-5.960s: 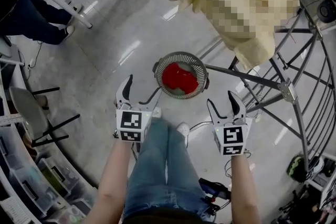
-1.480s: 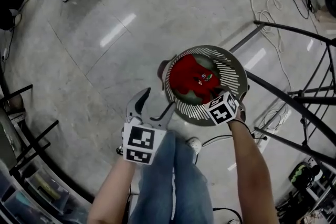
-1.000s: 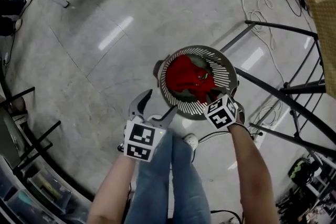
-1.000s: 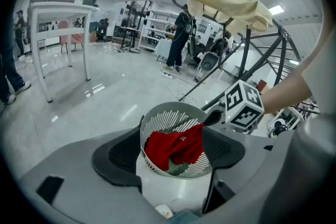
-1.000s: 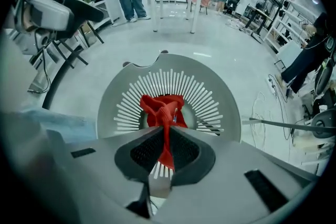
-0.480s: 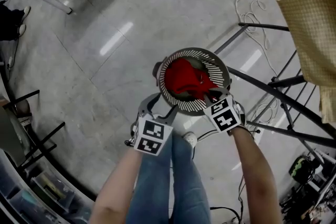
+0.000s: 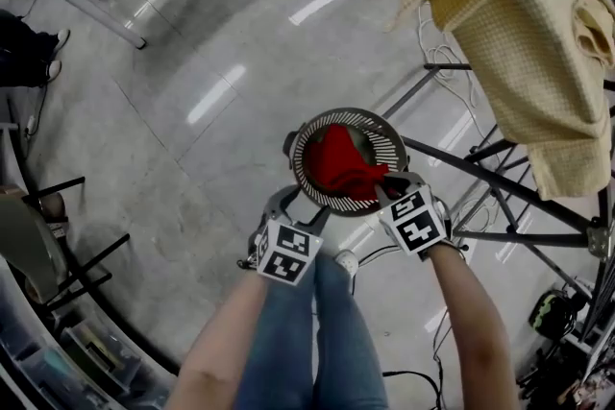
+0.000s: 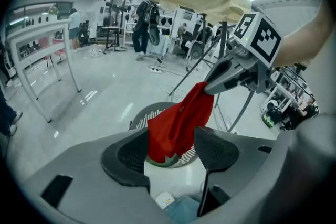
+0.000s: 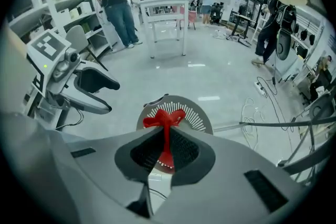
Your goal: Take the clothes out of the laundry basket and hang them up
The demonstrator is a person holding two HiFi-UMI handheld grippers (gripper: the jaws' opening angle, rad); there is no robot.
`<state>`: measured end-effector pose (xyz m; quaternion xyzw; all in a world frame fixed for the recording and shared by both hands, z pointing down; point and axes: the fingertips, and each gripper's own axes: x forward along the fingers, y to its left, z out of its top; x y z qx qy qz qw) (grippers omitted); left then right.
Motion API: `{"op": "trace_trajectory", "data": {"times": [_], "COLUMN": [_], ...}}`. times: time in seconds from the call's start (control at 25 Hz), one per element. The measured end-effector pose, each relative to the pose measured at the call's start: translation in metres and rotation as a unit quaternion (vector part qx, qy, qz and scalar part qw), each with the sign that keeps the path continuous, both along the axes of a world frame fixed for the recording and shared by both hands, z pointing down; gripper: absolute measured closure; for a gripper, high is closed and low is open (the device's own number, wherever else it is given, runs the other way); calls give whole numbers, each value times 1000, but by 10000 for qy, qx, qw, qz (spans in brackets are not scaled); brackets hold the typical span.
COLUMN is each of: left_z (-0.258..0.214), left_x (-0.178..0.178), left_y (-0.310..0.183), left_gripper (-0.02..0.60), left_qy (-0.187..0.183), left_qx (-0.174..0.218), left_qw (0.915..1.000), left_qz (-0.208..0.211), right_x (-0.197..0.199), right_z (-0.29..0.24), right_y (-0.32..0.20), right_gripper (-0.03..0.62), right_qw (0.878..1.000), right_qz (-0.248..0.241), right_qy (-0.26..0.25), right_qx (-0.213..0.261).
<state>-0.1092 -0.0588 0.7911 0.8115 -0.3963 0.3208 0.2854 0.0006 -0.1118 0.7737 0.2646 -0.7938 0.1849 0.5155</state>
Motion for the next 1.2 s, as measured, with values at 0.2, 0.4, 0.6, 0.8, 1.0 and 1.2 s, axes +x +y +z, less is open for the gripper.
{"op": "trace_trajectory", "data": {"times": [0.2,0.4,0.6,0.8,1.0,1.2], "left_z": [-34,-71,-109,-134,-158,-189], "left_x": [2,9,17,32,45,53], "left_y": [3,3,13,28,36,31], "left_gripper": [318,319,335,334,335,337], "left_qy": [-30,-19,-46,-15,6,21], "left_qx": [83,188,269,249,250,409], "left_qw": [9999,9998,9993,9990,9984,9978], "left_qz": [69,91,270,375,499,518], "right_x": [-3,-4,-8,-7,-2,3], "right_z": [-50,-98,-149,-203,-268,-338], "right_y": [7,14,20,20,11,6], "right_gripper": [566,566,566,566,566,566], "right_qw": [9999,9997,9992,9970,9905,9821], "right_qz": [-105,-181,86,517,1019,1271], "right_qy": [-49,-76,-206,-325,-643,-1076], "right_qx": [31,163,319,468,668,875]}}
